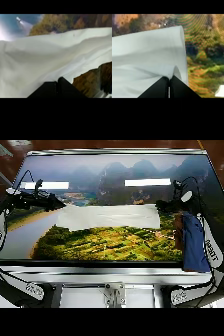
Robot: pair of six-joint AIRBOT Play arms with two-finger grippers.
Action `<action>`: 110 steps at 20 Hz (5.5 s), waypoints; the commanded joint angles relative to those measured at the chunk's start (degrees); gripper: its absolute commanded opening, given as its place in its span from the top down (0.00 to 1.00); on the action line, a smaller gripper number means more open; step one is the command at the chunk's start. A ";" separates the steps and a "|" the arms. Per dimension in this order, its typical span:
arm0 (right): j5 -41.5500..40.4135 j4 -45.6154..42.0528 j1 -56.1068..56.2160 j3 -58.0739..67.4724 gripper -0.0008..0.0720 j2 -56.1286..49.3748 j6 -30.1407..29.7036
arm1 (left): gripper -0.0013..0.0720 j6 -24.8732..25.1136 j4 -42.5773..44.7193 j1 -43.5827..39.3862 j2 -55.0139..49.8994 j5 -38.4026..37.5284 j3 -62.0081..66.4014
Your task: Fold the shirts.
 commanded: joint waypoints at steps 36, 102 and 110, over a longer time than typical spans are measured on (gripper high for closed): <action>16.76 17.88 -5.77 0.94 0.91 0.39 -1.38 | 0.87 -7.19 -6.99 -4.52 3.37 -12.28 11.34; 30.16 -3.91 12.92 0.46 0.03 9.03 11.61 | 0.93 1.64 -27.89 -4.35 45.16 -0.50 -7.82; 17.70 11.76 7.23 -17.00 0.03 8.39 6.97 | 0.93 1.57 -27.91 -4.35 45.05 -0.48 -7.82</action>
